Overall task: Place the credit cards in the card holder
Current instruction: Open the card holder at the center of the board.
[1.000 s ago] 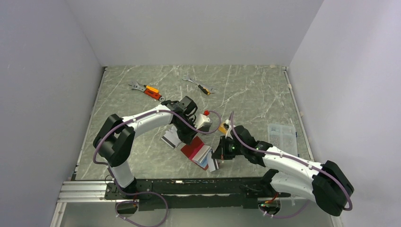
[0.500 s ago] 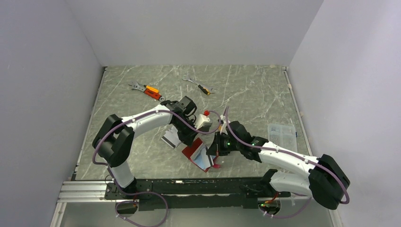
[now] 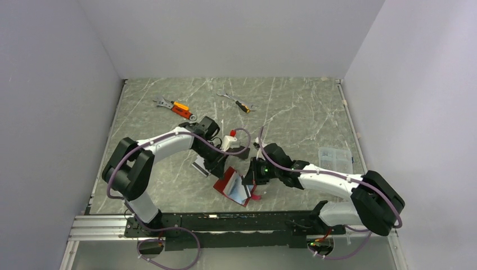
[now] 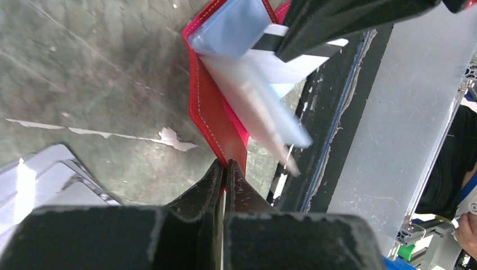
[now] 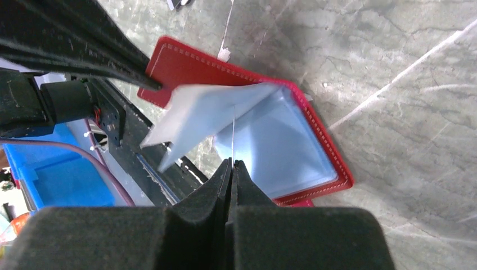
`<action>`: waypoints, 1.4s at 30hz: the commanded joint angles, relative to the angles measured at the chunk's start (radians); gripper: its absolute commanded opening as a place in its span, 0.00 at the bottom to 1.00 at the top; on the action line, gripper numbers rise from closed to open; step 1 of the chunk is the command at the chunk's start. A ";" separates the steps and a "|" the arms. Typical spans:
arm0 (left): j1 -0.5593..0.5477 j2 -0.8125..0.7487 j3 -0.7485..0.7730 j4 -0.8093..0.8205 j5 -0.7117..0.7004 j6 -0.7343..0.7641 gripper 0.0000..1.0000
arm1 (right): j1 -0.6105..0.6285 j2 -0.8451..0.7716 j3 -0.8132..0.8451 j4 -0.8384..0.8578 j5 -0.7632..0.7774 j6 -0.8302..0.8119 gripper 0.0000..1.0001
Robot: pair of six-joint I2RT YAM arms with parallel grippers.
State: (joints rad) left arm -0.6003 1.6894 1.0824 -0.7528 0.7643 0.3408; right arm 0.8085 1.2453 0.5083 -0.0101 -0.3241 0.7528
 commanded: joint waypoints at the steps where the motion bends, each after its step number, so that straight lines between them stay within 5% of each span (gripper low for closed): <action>1: -0.007 -0.090 -0.084 0.114 0.042 -0.067 0.06 | 0.004 0.028 0.073 0.079 -0.021 -0.019 0.00; 12: 0.032 -0.156 -0.289 0.389 0.145 -0.273 0.09 | 0.006 0.097 0.083 0.088 -0.032 -0.013 0.00; 19: 0.046 -0.192 -0.311 0.403 0.116 -0.263 0.18 | 0.007 0.161 0.065 0.100 -0.056 -0.009 0.00; 27: 0.068 -0.268 -0.238 0.229 0.119 -0.063 0.37 | 0.034 0.222 0.077 0.063 -0.038 -0.041 0.00; 34: 0.058 -0.330 -0.224 0.077 0.044 0.275 0.40 | 0.039 0.214 0.083 0.022 -0.008 -0.067 0.00; 42: -0.185 -0.361 -0.287 0.086 -0.207 0.540 0.38 | 0.043 0.221 0.096 -0.014 -0.009 -0.094 0.00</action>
State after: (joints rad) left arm -0.6956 1.3437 0.8131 -0.6453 0.6823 0.7013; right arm 0.8429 1.4532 0.5781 0.0509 -0.3672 0.7136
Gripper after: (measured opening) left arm 0.378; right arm 0.007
